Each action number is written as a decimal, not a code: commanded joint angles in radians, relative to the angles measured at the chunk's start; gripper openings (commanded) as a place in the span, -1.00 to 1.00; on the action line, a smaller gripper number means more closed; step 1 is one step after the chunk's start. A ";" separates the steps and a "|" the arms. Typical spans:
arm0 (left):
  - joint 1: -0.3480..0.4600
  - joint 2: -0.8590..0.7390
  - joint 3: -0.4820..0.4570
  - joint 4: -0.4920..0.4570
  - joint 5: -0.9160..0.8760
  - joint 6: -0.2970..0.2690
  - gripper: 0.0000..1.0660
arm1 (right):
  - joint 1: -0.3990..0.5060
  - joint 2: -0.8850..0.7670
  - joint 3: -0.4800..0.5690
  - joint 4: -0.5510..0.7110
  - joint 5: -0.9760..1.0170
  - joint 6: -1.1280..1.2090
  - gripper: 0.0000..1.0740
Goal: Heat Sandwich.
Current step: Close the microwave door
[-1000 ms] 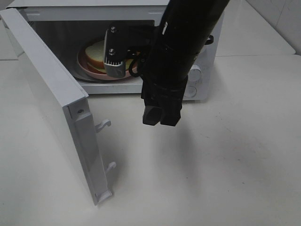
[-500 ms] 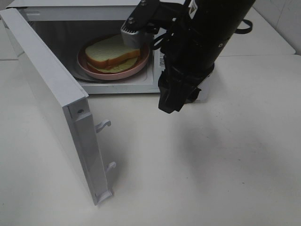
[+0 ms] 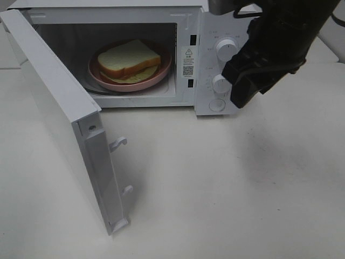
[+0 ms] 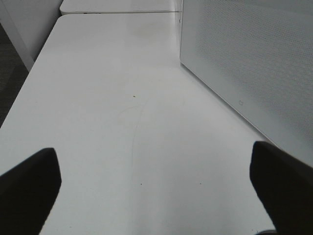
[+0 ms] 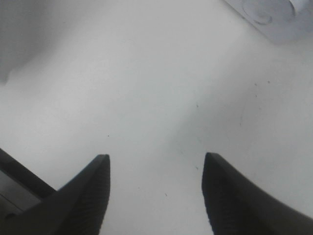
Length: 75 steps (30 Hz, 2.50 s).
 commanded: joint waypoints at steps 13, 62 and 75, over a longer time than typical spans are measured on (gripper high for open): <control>0.004 -0.021 0.003 0.000 -0.012 -0.007 0.83 | -0.244 -0.080 0.006 -0.030 0.151 0.147 0.06; 0.004 -0.021 0.003 0.000 -0.012 -0.007 0.83 | -0.411 -1.113 0.674 -0.103 0.057 0.168 0.06; 0.004 -0.021 0.003 0.000 -0.012 -0.007 0.83 | -0.411 -1.369 0.785 -0.092 0.045 0.144 0.06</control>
